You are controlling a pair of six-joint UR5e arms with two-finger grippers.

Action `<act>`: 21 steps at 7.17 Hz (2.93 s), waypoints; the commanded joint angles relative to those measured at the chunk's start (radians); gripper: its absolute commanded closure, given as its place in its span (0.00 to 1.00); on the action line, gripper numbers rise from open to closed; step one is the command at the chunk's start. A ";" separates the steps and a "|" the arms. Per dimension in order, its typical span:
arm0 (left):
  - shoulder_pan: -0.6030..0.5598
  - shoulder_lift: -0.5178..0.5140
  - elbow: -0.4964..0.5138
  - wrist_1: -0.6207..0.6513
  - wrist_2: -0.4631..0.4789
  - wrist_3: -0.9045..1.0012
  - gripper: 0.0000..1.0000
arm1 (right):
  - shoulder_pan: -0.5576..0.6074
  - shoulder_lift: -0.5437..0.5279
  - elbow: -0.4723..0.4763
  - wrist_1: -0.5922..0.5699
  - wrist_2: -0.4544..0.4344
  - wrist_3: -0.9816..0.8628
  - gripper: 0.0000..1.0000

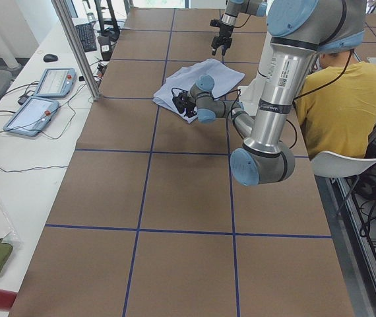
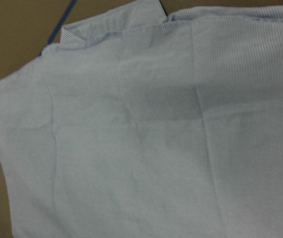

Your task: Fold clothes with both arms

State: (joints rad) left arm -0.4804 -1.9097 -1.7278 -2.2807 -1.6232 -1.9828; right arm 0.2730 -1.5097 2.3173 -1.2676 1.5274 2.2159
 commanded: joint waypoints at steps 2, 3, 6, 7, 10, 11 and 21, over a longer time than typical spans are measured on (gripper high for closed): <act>0.039 -0.022 0.040 0.001 0.042 -0.010 0.31 | 0.233 0.204 -0.201 0.004 0.106 -0.065 0.00; 0.039 -0.017 0.033 0.003 0.042 -0.013 0.31 | 0.248 0.209 -0.234 0.005 0.106 -0.073 0.00; 0.046 -0.017 0.011 0.108 0.040 -0.045 0.33 | 0.253 0.224 -0.263 0.004 0.103 -0.088 0.00; 0.052 -0.017 0.011 0.110 0.039 -0.056 0.33 | 0.253 0.224 -0.269 0.004 0.103 -0.088 0.00; 0.059 -0.012 -0.018 0.161 0.029 -0.093 0.33 | 0.253 0.224 -0.282 0.004 0.103 -0.088 0.00; 0.063 -0.012 -0.015 0.161 0.028 -0.097 0.33 | 0.253 0.224 -0.289 0.004 0.103 -0.088 0.00; 0.051 -0.029 -0.003 0.162 0.040 -0.108 1.00 | 0.255 0.229 -0.334 0.005 0.103 -0.088 0.00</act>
State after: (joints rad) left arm -0.4010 -1.9379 -1.7387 -2.1186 -1.5844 -2.1244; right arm 0.5272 -1.2830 1.9874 -1.2637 1.6306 2.1283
